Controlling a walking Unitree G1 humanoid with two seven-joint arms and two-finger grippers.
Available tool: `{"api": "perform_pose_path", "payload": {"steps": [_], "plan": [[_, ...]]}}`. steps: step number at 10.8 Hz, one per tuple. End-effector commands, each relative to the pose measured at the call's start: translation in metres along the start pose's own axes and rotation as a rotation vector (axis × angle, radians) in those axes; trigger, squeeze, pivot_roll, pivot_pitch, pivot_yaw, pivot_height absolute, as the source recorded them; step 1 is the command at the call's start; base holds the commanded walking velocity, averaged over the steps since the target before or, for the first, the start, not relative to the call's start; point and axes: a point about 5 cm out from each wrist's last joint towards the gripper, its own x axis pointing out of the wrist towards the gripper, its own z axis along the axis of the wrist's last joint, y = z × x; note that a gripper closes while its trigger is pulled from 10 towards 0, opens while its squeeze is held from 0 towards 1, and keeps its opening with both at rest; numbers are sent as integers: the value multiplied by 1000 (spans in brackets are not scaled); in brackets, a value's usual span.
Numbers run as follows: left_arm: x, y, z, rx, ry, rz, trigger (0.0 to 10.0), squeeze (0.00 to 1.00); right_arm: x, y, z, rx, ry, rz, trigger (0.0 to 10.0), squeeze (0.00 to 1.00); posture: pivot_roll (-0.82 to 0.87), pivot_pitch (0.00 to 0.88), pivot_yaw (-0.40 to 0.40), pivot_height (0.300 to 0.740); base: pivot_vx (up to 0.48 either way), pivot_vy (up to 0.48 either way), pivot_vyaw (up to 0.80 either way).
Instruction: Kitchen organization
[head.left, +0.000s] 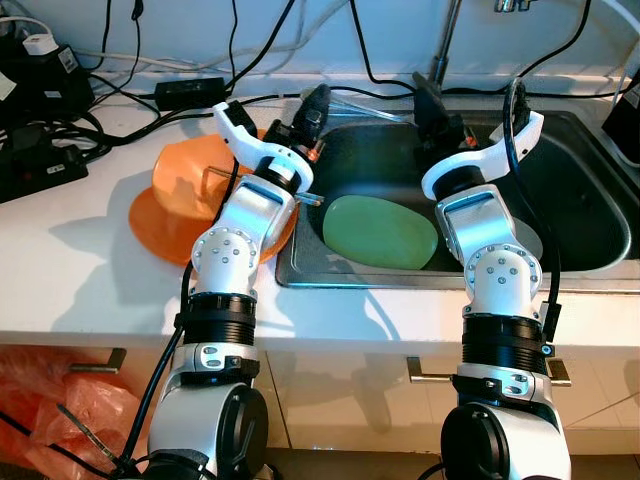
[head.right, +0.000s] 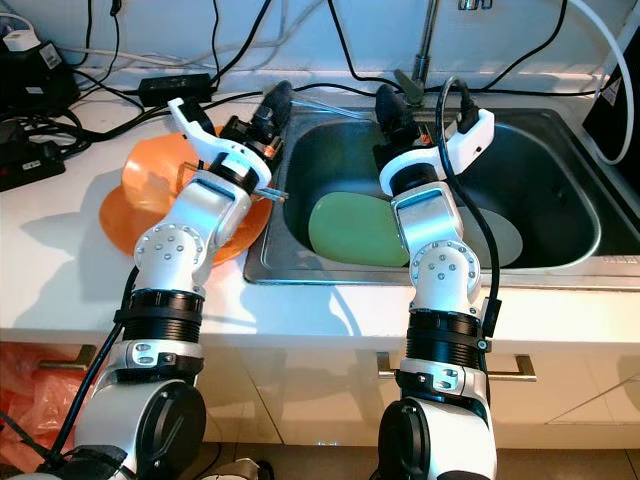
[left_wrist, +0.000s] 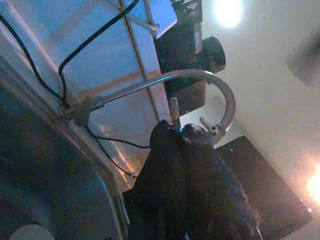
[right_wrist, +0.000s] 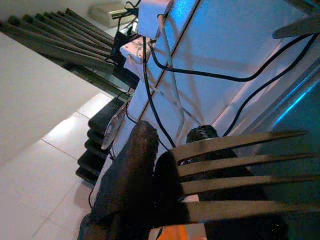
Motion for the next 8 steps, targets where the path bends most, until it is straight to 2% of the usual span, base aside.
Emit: {"api": "perform_pose_path", "payload": {"steps": [1, 2, 3, 7, 8], "plan": [[0, 4, -49, -126, 66, 28, 10000, 0, 5, 9, 1, 18, -18, 17, 0, 0, 30, 60, 45, 740, 0, 0, 0], [-1, 5, -50, -118, 74, 37, 10000, 533, 5, 9, 3, 18, -22, 13, 0, 0, 30, 59, 45, 740, 0, 0, 0], [-1, 7, -52, -107, 83, 51, 10000, 1000, 5, 8, 5, 17, -31, 9, 0, 0, 30, 60, 44, 740, 0, 0, 0], [-3, 8, -53, -81, 99, 69, 10000, 1000, 7, 5, 11, 16, -61, -14, 0, 0, 34, 60, 43, 740, 0, 0, 0], [-2, 7, -55, -39, 138, 66, 10000, 1000, 7, 3, 13, 13, -70, -23, 0, 0, 35, 60, 43, 740, 0, 0, 0]]}}
